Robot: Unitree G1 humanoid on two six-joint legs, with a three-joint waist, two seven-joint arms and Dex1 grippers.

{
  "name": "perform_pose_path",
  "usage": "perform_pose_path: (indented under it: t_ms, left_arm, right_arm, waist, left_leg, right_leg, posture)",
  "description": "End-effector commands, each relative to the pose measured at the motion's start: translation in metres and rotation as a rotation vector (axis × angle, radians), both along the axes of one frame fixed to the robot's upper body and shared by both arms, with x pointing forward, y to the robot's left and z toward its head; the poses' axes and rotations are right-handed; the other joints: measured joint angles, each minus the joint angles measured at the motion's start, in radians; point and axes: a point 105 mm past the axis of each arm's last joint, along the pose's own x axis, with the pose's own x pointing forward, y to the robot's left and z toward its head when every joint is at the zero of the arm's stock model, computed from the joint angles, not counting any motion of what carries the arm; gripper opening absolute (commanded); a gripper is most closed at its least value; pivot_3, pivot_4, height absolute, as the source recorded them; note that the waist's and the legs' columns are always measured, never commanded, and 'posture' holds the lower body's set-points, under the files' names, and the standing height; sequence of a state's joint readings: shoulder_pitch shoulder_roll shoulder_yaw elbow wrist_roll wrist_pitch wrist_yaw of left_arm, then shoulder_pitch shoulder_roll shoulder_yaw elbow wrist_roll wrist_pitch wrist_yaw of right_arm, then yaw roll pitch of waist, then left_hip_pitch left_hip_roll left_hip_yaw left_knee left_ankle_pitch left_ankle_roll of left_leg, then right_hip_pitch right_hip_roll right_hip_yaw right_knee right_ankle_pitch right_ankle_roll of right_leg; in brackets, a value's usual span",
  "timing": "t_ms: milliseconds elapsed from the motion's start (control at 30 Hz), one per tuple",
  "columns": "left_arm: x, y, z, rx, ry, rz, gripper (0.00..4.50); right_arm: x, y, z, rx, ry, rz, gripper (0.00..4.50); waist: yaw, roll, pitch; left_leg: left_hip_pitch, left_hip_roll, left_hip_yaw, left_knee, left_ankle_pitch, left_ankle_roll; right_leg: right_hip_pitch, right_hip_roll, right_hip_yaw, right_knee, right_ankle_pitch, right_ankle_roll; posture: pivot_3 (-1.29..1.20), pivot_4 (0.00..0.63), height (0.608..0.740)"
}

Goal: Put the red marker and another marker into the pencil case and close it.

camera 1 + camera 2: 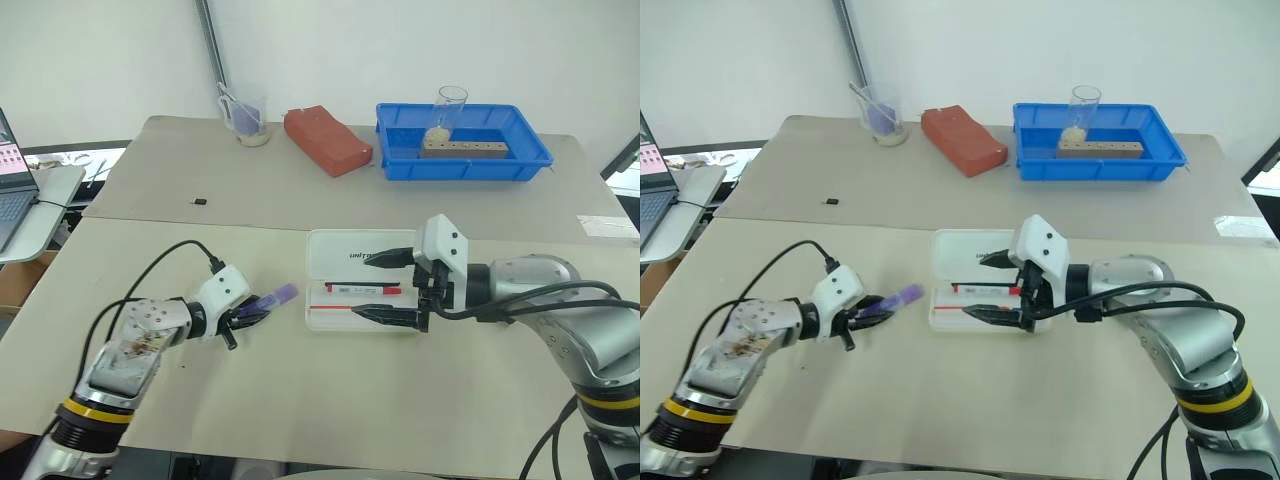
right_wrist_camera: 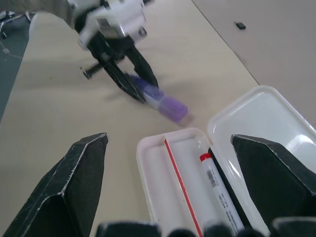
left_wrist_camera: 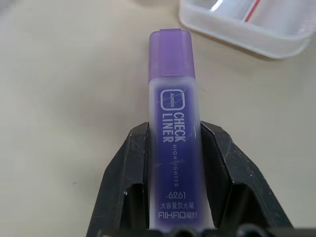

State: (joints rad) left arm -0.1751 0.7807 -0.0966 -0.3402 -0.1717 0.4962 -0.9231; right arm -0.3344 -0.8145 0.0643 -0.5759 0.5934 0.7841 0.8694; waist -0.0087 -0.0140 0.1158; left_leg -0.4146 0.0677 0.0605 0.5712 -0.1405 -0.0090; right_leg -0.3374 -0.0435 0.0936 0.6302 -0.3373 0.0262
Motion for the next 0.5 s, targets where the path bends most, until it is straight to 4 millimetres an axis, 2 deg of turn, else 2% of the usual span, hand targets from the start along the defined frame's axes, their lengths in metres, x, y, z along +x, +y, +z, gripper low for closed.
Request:
perform_pose_path:
  t_ms: [33, 133, 267, 367, 500]
  left_arm:
    - [-0.009, -0.032, 0.043, -0.052, -0.109, -0.204, 0.92]
    - [-0.014, -0.064, 0.051, -0.054, -0.121, -0.360, 0.92]
    - [-0.003, -0.092, 0.036, -0.008, -0.132, -0.438, 0.92]
    - [0.000, -0.107, 0.025, 0.011, -0.119, -0.485, 0.92]
    - [0.004, -0.112, 0.010, 0.058, -0.105, -0.507, 0.92]
  right_arm:
    - [-0.004, -0.011, 0.010, -0.009, -0.059, -0.034, 4.40]
    - [-0.006, -0.025, 0.004, -0.032, -0.052, -0.100, 4.40]
    - [-0.009, -0.035, -0.001, -0.047, -0.044, -0.158, 4.40]
    - [-0.011, -0.041, -0.005, -0.060, -0.037, -0.187, 4.40]
    - [-0.014, -0.047, -0.008, -0.064, -0.029, -0.222, 4.40]
  waist:
    - [0.008, 0.000, 0.000]
    - [0.016, 0.000, 0.000]
    - [0.014, -0.001, 0.000]
    - [0.005, -0.002, 0.001]
    - [-0.006, -0.002, 0.001]
  left_leg:
    - [0.000, 0.000, 0.001, 0.000, 0.000, 0.000]
    - [0.000, -0.001, 0.002, 0.000, -0.001, -0.001]
    - [-0.001, -0.003, 0.003, 0.002, 0.000, 0.000]
    - [-0.001, -0.002, 0.000, 0.002, 0.000, 0.001]
    - [-0.001, -0.001, -0.002, 0.002, 0.000, 0.001]
  right_leg:
    - [0.000, -0.001, 0.000, 0.000, 0.000, 0.000]
    - [0.001, -0.001, 0.000, -0.003, 0.000, 0.001]
    - [0.004, 0.000, 0.002, -0.002, 0.001, 0.002]
    - [0.003, 0.004, 0.003, -0.001, 0.001, 0.002]
    - [0.003, 0.007, 0.003, 0.000, 0.000, 0.001]
  posture:
    - [0.00, 0.150, 0.740]
    - [0.00, 0.150, 0.740]
    - [0.00, 0.150, 0.740]
    - [0.00, 0.150, 0.740]
    - [0.00, 0.150, 0.740]
